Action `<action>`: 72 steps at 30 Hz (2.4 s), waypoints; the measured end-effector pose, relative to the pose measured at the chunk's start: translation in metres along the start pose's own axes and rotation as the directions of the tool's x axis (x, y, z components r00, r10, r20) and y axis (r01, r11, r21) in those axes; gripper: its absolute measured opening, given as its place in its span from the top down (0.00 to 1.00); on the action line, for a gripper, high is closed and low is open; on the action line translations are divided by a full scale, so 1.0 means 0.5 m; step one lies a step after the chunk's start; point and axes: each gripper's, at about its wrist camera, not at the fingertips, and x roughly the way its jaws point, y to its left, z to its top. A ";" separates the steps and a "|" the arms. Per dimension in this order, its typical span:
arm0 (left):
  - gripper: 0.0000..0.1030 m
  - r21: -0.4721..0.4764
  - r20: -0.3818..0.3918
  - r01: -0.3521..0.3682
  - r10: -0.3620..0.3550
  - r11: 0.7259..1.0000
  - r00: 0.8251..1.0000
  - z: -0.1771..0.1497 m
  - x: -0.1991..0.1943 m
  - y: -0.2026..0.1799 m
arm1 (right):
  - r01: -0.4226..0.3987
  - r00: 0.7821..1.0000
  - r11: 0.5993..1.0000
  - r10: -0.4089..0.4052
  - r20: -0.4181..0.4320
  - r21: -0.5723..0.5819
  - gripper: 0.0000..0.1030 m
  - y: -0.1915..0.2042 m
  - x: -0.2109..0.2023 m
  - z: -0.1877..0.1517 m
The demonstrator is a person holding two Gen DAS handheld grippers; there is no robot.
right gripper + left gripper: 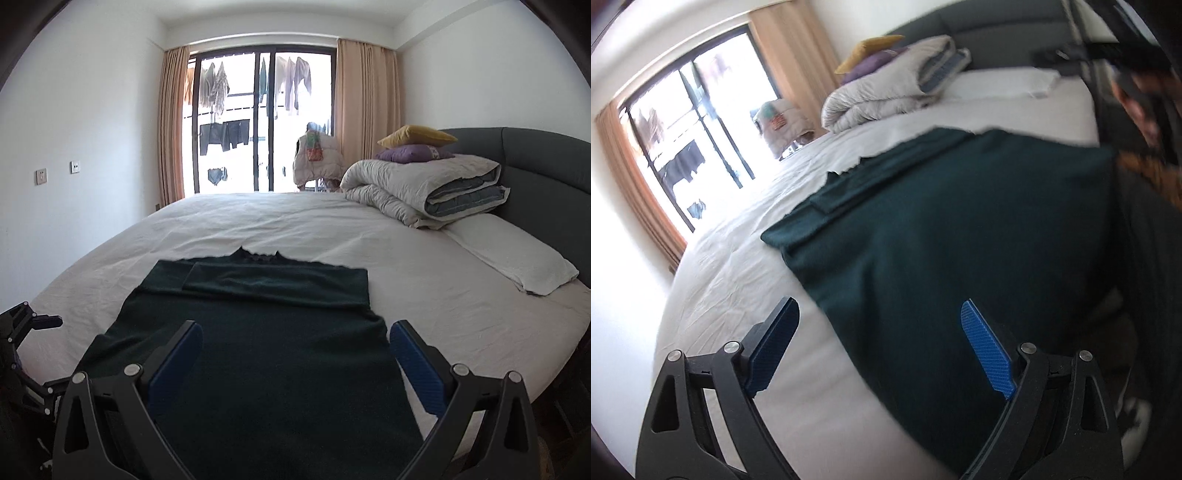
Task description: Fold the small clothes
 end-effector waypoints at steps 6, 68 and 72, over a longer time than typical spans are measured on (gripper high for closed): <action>0.12 0.401 -0.005 -0.101 0.112 0.911 0.994 -0.132 -0.029 -0.145 | -0.002 0.999 0.997 -0.002 -0.050 -0.082 0.00 0.049 -0.020 -0.075; 0.96 0.209 0.227 -0.245 0.197 0.947 0.954 0.123 -0.120 -0.023 | 0.069 0.938 0.566 -0.318 -0.141 -0.821 0.32 -0.053 -0.022 -0.278; 0.96 0.182 0.239 -0.244 0.198 0.952 0.951 0.149 -0.132 -0.008 | 0.005 0.922 0.446 -0.348 -0.168 -0.895 0.32 -0.072 -0.014 -0.318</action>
